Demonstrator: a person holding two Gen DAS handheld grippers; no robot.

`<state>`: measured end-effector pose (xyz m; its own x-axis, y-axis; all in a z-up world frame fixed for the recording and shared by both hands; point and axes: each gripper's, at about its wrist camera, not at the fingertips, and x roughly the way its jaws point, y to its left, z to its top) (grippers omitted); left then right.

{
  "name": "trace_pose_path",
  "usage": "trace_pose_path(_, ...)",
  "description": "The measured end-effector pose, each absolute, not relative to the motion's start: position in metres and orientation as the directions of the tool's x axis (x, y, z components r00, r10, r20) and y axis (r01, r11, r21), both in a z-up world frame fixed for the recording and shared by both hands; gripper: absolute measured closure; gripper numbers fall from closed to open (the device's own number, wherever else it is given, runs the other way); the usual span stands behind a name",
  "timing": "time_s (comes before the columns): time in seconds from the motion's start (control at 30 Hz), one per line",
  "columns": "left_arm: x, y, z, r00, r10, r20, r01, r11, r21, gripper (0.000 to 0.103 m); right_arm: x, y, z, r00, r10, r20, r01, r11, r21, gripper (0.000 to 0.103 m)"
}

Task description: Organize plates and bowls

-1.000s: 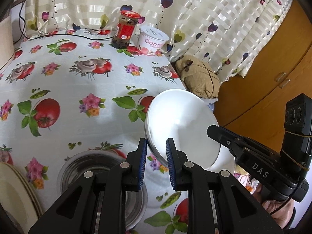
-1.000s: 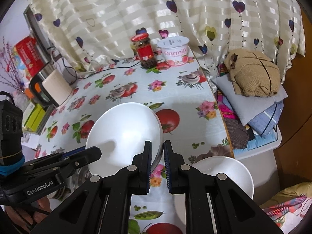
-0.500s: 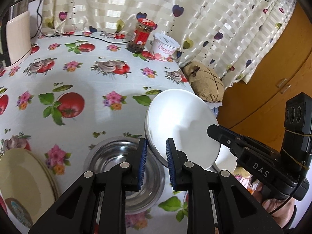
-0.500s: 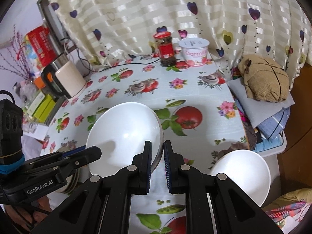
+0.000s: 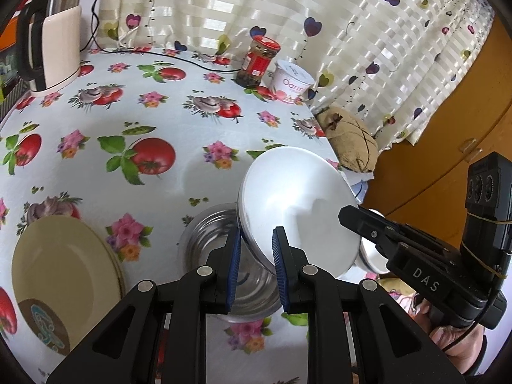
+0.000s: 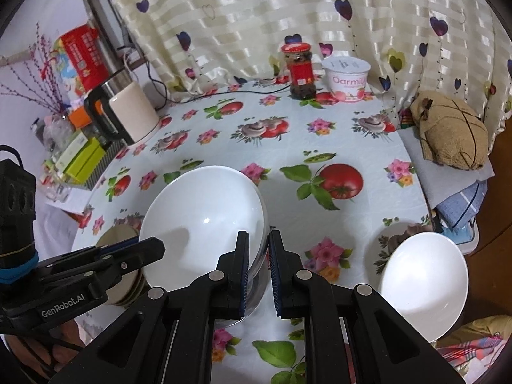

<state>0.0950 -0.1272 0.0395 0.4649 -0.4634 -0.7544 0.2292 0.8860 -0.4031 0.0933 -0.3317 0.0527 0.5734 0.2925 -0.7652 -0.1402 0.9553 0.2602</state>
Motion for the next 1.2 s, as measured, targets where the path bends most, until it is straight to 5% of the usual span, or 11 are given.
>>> trace_pose_path(1.2, 0.095, -0.113, -0.005, 0.392, -0.411, -0.823, 0.157, 0.911, -0.380, 0.082, 0.103, -0.315, 0.001, 0.447, 0.327, -0.833, -0.146, 0.945, 0.292, 0.090)
